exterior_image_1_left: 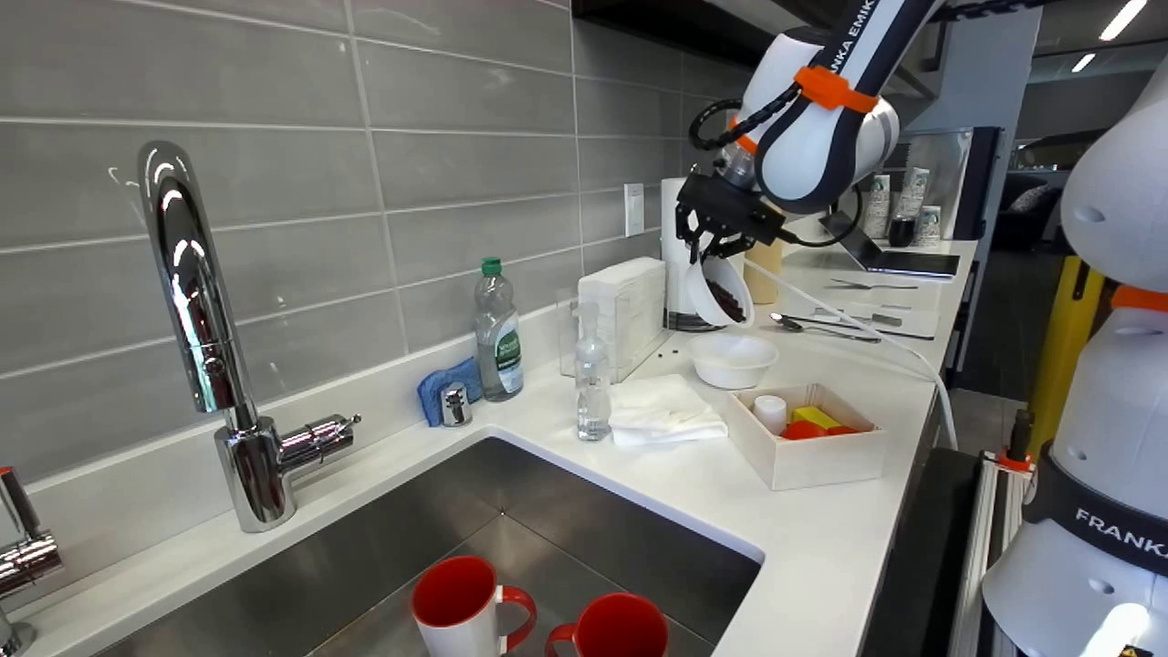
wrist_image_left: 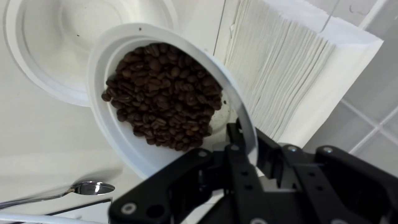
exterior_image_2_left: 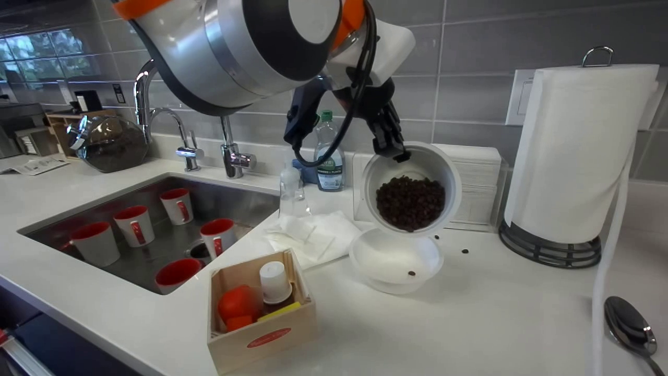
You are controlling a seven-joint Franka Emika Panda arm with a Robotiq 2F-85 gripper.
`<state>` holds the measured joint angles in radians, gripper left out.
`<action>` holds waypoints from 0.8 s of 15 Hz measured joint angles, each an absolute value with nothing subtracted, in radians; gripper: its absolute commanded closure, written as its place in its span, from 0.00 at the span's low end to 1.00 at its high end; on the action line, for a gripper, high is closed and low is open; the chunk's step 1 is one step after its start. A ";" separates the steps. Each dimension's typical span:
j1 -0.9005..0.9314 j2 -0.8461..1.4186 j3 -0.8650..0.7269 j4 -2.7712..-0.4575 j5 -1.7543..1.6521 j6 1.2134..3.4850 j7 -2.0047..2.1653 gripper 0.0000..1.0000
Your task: Pour the coffee beans from the bowl on the right and into the bowl on the left.
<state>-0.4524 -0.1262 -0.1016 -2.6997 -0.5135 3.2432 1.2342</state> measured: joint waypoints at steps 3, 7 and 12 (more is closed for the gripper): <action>-0.542 -0.150 -0.024 -2.720 -0.517 3.268 1.234 0.99; -0.677 -0.187 0.110 -2.748 -0.517 3.293 1.238 0.99; -0.867 -0.190 0.317 -2.748 -0.517 3.349 1.245 0.99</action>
<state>-0.8671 -0.1902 0.3169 -2.7478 -0.5172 3.3492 1.2449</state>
